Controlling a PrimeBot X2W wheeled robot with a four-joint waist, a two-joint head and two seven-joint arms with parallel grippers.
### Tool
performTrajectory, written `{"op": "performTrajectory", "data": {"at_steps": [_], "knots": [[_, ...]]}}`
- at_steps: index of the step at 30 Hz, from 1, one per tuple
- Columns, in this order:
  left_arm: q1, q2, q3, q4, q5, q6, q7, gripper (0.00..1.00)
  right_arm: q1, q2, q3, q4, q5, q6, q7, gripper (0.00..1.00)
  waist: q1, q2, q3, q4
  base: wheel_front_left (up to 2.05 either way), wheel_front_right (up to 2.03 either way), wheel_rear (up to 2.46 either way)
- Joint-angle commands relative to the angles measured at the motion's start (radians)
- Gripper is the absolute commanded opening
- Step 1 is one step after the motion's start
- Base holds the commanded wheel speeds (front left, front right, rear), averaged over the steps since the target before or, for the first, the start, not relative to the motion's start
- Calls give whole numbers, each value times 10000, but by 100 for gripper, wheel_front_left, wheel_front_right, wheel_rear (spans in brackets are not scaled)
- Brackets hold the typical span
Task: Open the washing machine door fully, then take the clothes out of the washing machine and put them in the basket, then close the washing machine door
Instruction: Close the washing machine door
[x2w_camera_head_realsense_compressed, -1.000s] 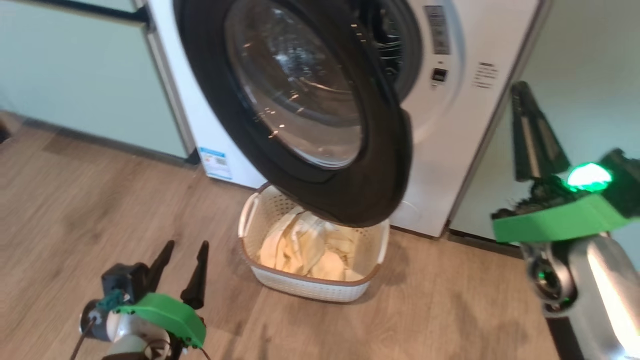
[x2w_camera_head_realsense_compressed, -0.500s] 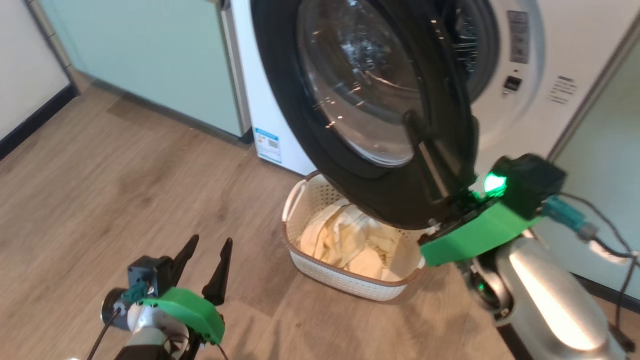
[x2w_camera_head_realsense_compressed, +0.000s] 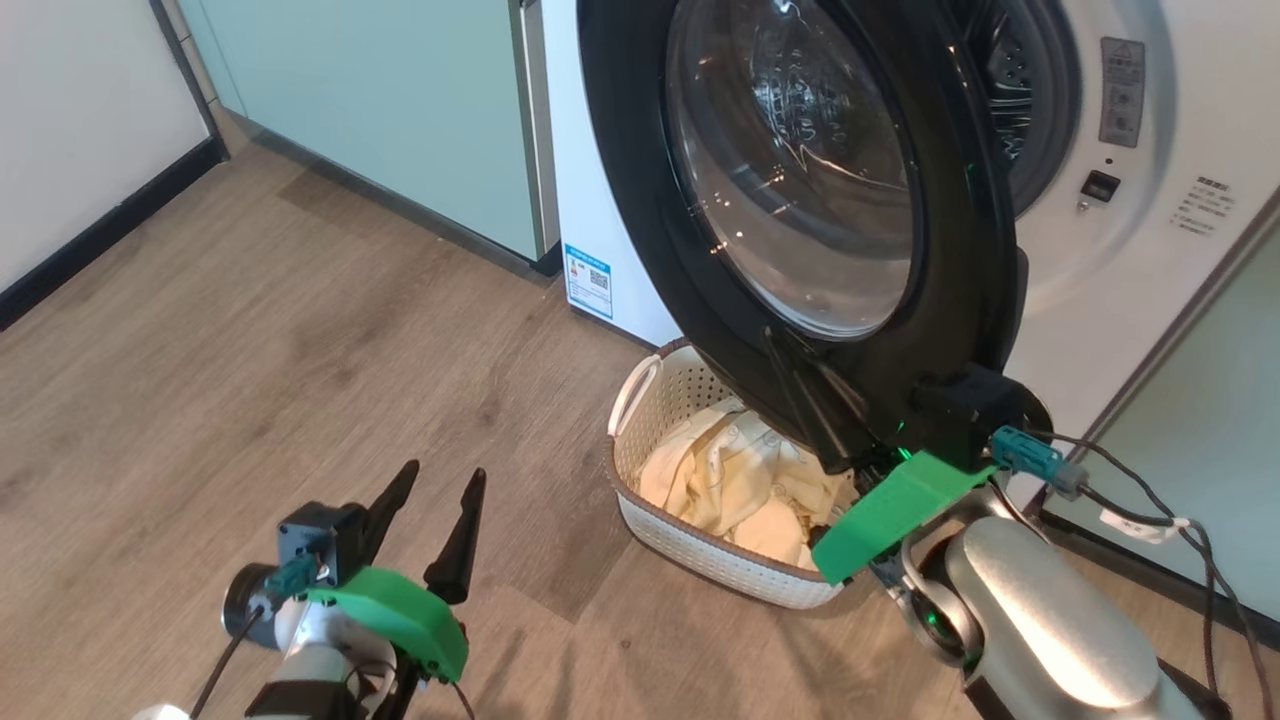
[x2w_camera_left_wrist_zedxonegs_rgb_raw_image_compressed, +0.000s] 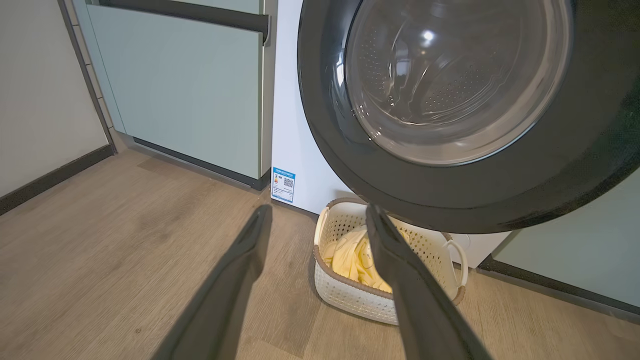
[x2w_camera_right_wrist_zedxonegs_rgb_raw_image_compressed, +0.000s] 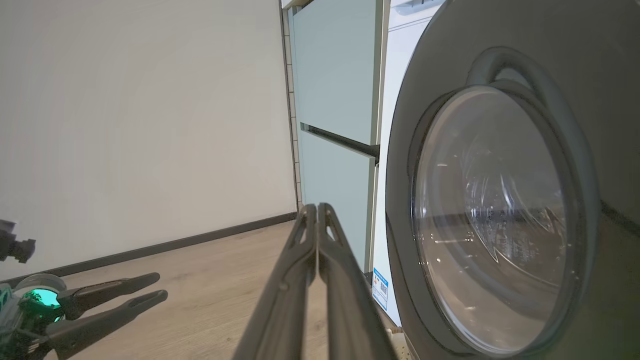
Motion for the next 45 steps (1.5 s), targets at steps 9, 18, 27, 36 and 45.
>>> {"op": "performTrajectory", "data": {"at_steps": [9, 18, 27, 36, 45], "knots": [[-546, 13, 304, -331, 60, -13, -65, 100, -25, 145, -263, 540, -12, 37, -67, 0, 0, 0, 108, 82, 0, 0, 0], [-678, -101, 264, -407, 82, -13, -65, 100, -346, 147, -849, 1357, -117, 37, -67, 0, 0, 0, 497, -6, 0, 0, 0], [-941, -267, 184, -516, 111, -13, -65, 100, -1065, 148, -1472, 2026, -154, 37, -67, 0, 0, 0, 1048, -144, 0, 0, 0], [-1105, -333, 169, -554, 137, -13, -65, 100, -1450, 148, -2539, 2244, 36, 37, -67, 0, 0, 0, 1354, -277, 0, 0, 0], [-1174, -395, 195, -703, 163, -13, -65, 100, -2047, 148, -3403, 2765, -237, 37, -67, 0, 0, 0, 1789, -402, 0, 0, 0]]}}
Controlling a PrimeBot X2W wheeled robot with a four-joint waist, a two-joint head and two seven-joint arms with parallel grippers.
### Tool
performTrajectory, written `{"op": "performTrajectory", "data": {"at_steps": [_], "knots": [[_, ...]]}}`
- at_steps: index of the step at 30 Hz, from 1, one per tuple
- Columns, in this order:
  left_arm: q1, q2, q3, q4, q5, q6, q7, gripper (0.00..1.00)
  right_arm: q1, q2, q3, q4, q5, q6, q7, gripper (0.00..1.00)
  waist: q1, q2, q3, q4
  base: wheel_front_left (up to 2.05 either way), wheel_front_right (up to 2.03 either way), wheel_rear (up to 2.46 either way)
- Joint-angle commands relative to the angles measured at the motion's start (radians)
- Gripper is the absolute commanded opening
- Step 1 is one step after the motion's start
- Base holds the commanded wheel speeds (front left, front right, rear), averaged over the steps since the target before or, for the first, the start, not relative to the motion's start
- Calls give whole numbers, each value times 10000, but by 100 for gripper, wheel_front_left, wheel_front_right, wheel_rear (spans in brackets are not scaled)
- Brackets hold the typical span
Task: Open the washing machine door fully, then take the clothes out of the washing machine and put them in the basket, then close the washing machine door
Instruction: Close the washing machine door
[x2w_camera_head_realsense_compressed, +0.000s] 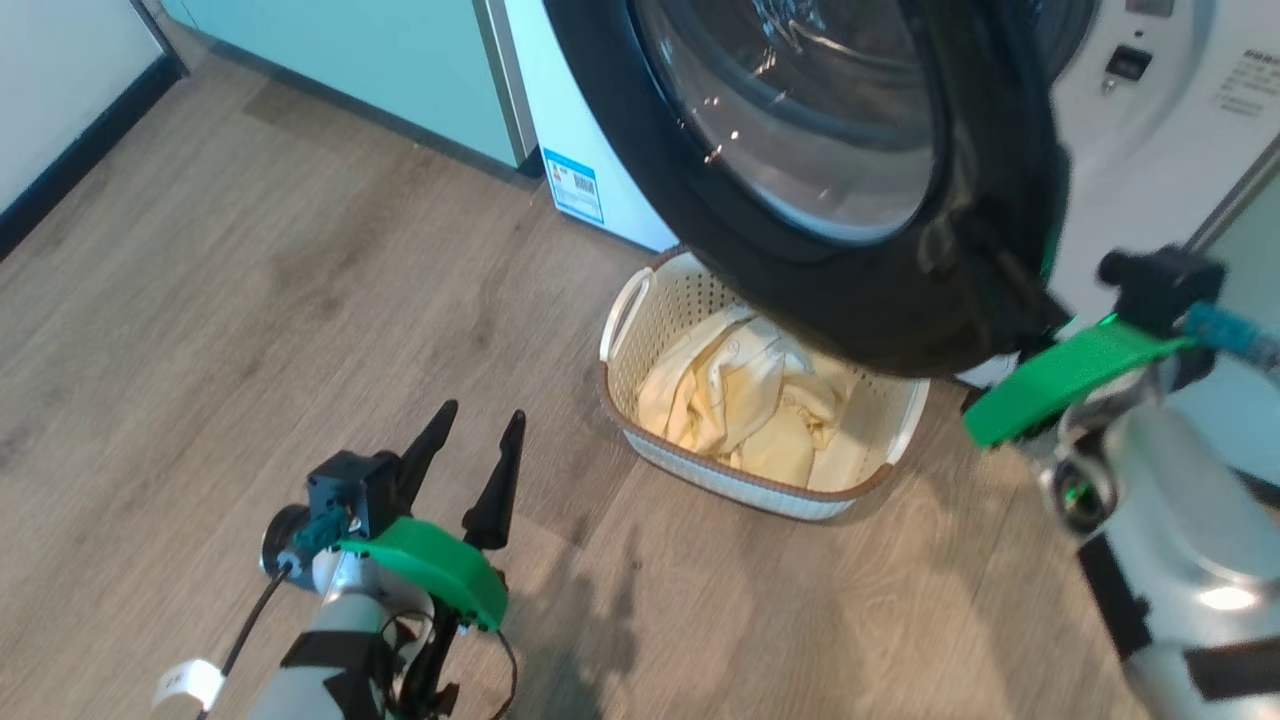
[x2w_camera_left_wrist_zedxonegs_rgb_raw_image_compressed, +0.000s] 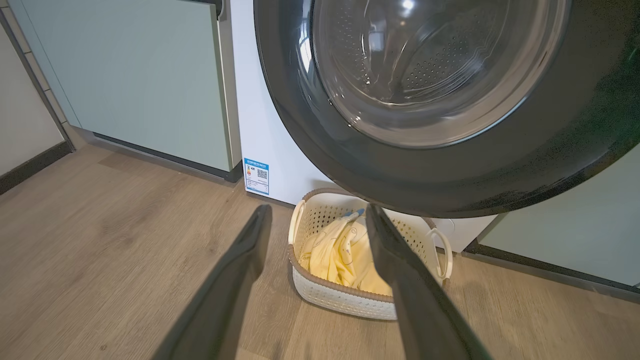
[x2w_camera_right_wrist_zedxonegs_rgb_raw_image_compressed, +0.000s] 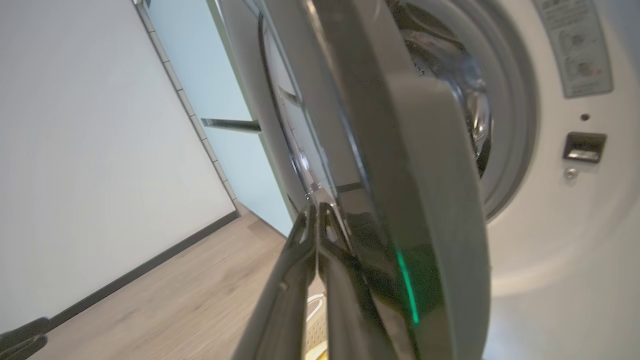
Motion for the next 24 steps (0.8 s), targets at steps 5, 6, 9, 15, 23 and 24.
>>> {"op": "performTrajectory", "data": {"at_steps": [5, 6, 9, 15, 23, 24], "knots": [[-656, -29, 357, -453, 78, -13, -63, 100, -1268, 95, -776, 173, -462, 35, -67, 0, 0, 0, 555, -32, 0, 0, 0], [-656, -29, 357, -453, 78, -13, -63, 100, -1268, 95, -776, 173, -462, 35, -67, 0, 0, 0, 555, -32, 0, 0, 0], [-760, -102, 384, -499, 68, -13, -63, 100, -1670, 95, -1189, 407, -607, 35, -67, 0, 0, 0, 832, -54, 0, 0, 0], [-930, -221, 437, -606, 42, -13, -63, 100, -2570, 94, -1953, 840, -1008, 35, -67, 0, 0, 0, 1358, -100, 0, 0, 0], [-1216, -350, 597, -775, 43, -13, -63, 100, -4005, -69, -2515, 1431, -1443, 35, -67, 0, 0, 0, 2135, -284, 0, 0, 0], [-1252, -362, 634, -804, 44, -13, -63, 100, -4151, -81, -2563, 1496, -1452, 35, -67, 0, 0, 0, 2219, -318, 0, 0, 0]]}}
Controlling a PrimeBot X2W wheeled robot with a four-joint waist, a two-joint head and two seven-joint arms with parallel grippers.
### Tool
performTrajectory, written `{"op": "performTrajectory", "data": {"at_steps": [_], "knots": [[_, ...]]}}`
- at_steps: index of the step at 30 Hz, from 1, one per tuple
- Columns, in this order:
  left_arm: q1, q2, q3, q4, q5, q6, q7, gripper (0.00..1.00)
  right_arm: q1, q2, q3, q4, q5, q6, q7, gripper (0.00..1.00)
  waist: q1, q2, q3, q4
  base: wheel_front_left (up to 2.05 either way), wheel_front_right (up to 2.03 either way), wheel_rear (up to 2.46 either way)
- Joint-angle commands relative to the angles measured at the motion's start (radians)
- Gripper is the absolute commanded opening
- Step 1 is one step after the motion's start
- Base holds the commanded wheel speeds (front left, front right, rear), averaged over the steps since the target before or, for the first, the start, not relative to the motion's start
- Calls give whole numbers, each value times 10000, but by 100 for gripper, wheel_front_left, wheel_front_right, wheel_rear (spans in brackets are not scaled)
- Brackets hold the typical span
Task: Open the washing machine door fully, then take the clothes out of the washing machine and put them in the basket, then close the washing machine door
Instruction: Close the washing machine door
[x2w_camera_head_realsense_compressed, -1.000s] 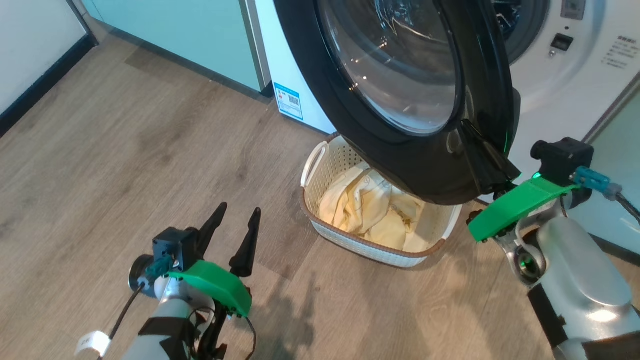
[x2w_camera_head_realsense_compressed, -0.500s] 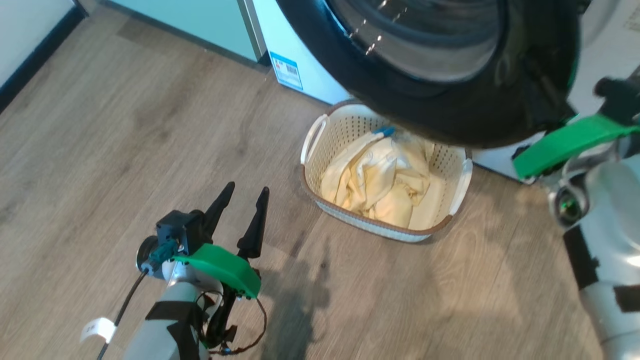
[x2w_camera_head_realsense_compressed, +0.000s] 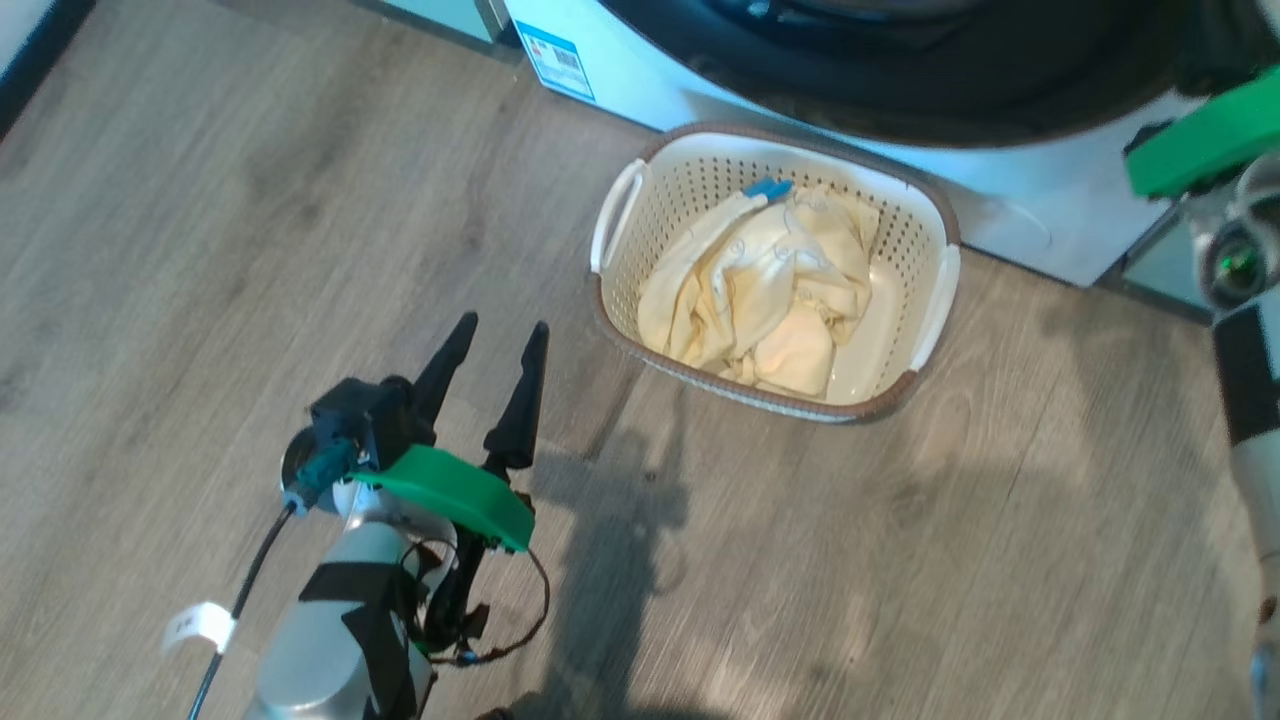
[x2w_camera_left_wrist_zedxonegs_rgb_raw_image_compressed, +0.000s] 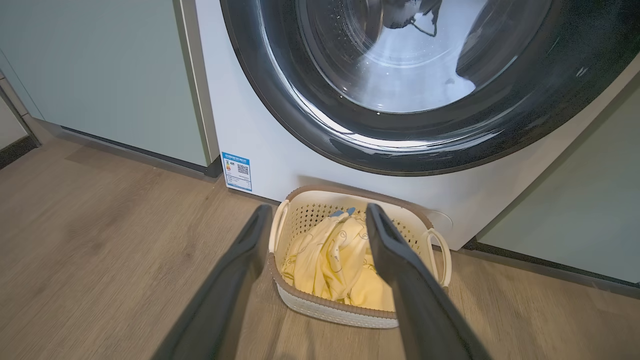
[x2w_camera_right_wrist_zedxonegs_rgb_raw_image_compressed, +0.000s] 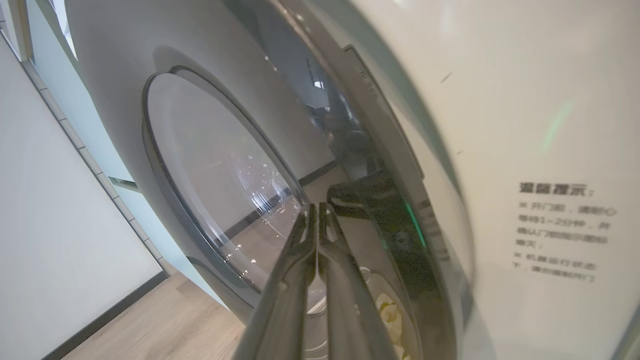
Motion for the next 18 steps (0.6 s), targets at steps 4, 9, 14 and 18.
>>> {"op": "performTrajectory", "data": {"at_steps": [4, 9, 14, 18], "knots": [[-386, 107, 507, -382, 58, -13, -63, 100, -847, 30, -68, -95, -101, 35, -67, 0, -1, 0, 360, -164, 0, 0, 0], [-498, 67, 575, -404, -25, -13, -63, 100, -1084, 49, 20, -120, -103, 35, -67, 0, -1, 0, 476, -227, 0, 0, 0], [-506, 47, 611, -374, -16, -13, -63, 100, -786, 103, 494, -372, 29, 35, -67, 0, -1, 0, 333, -281, 0, 0, 0], [-434, 45, 642, -314, 22, -14, -63, 100, -303, 152, 1100, -595, 274, 35, -67, 0, -1, 0, 49, -343, 0, 0, 0]]}}
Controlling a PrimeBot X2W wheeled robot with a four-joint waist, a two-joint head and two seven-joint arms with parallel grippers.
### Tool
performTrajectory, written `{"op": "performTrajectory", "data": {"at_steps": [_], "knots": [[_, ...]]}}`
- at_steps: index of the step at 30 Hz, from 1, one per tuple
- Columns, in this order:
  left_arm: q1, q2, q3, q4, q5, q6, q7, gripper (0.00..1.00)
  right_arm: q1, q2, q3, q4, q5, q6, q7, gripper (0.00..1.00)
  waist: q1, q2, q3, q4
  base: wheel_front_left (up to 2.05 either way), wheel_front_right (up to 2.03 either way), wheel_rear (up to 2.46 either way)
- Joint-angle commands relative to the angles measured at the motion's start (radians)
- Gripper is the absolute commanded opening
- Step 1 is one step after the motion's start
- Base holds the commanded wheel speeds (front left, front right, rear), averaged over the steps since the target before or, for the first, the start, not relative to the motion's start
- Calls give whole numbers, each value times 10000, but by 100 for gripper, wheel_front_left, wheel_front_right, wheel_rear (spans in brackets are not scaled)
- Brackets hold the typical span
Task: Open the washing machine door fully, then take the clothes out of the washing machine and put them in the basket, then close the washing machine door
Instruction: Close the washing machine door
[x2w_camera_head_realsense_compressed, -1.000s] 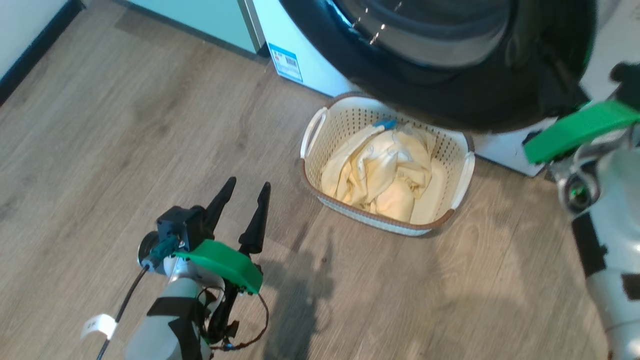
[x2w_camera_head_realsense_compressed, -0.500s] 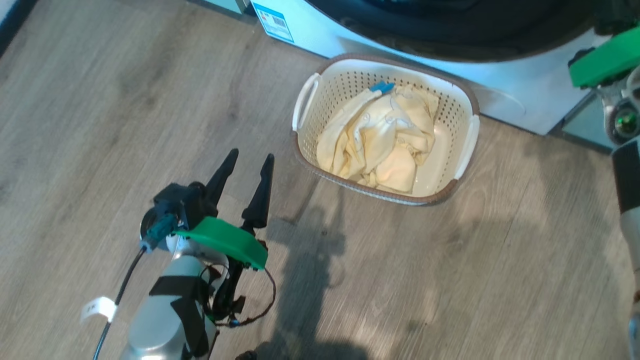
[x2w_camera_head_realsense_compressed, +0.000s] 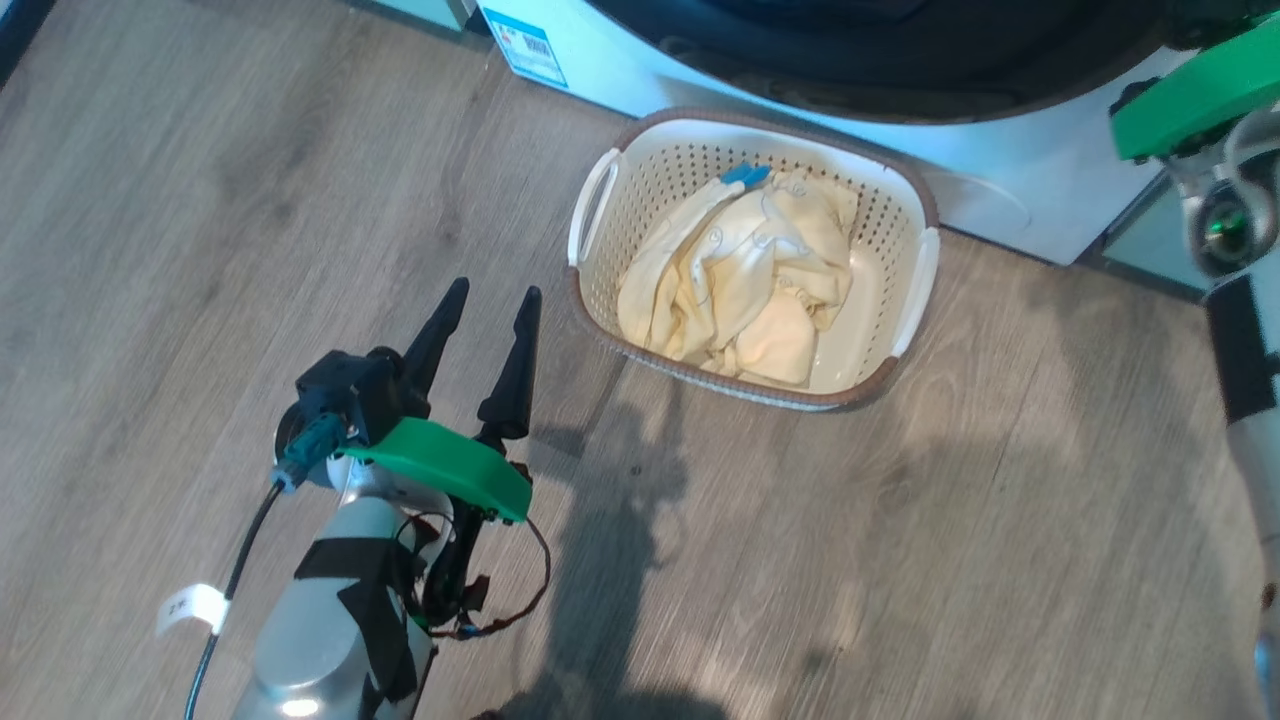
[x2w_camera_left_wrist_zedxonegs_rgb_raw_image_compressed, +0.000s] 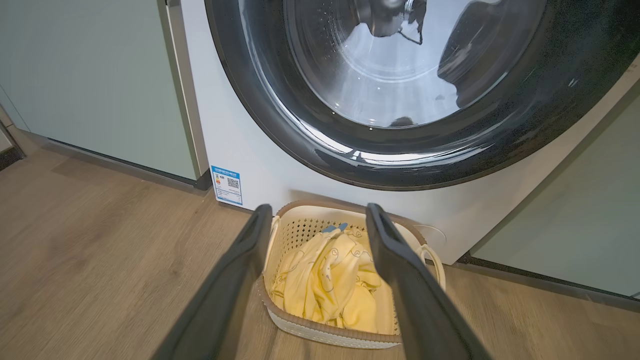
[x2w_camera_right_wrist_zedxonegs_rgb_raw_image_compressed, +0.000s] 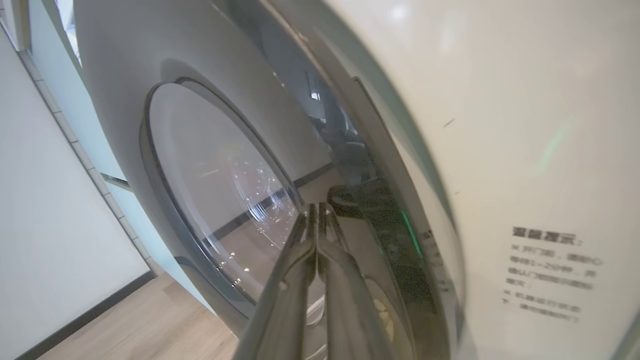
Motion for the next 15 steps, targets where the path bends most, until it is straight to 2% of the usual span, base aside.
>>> {"op": "performTrajectory", "data": {"at_steps": [1, 8, 15], "knots": [[-64, 172, 380, -218, 32, -14, -63, 100, 306, 205, 416, -482, 182, -36, -65, 0, 0, 0, -233, -55, 0, 0, 0], [61, 361, 556, -127, 42, -14, -63, 100, 1249, 248, 1055, -973, 616, -36, -65, 0, 0, 0, -885, -236, 0, 0, 0], [266, 876, 1113, 84, 50, -14, -63, 100, 2629, 270, 1462, -1481, 1010, -36, -65, 0, 0, 0, -1936, -740, 0, 0, 0]]}}
